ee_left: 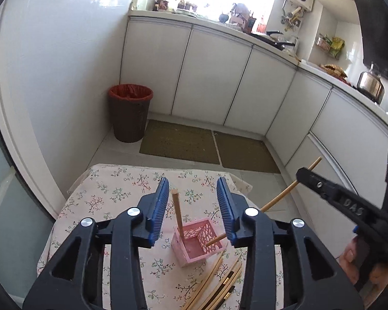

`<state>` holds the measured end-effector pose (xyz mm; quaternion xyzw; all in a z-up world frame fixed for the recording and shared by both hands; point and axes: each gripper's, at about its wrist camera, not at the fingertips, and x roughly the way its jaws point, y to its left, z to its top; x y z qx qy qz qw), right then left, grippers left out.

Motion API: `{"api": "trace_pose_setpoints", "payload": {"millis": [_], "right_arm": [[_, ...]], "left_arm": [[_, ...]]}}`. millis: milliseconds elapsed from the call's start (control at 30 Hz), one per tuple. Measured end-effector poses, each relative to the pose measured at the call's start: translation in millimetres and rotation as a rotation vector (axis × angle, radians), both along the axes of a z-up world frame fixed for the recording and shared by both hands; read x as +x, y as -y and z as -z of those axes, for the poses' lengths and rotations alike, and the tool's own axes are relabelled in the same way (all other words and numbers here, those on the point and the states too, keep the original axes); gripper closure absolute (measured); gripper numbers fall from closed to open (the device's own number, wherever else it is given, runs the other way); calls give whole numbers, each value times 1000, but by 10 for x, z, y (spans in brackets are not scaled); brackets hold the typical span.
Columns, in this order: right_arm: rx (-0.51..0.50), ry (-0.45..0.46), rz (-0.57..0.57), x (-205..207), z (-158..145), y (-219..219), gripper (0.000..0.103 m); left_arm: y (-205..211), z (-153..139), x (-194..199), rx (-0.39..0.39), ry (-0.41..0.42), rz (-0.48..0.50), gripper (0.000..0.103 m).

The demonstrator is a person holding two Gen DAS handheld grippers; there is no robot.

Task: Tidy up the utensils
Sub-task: 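Carry both held chopsticks upright over the pink holder cup, then open both tools to drop the chopsticks into the pink cup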

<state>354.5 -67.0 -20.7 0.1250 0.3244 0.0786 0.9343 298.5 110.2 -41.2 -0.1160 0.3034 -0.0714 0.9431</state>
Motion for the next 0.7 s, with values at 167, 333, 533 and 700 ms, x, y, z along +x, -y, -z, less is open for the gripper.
{"api": "trace_pose_setpoints", "payload": {"millis": [167,333,533,700], "right_arm": [[-18,-3,-23,68,111,-135,97],[-49,-20,-50,113,230,-279,91],[-93,-5,-47,-30,190,-327,85],[-112,12,-17,-211,86,-281,68]], "left_arm": [[-163,-166,-139,-8,47,-46,64],[-197,-134,-163,22,36,-76,59],[-244,-113,-231,32,18,-98,59],[-221,-202,-353,34,31,-106,46]]}}
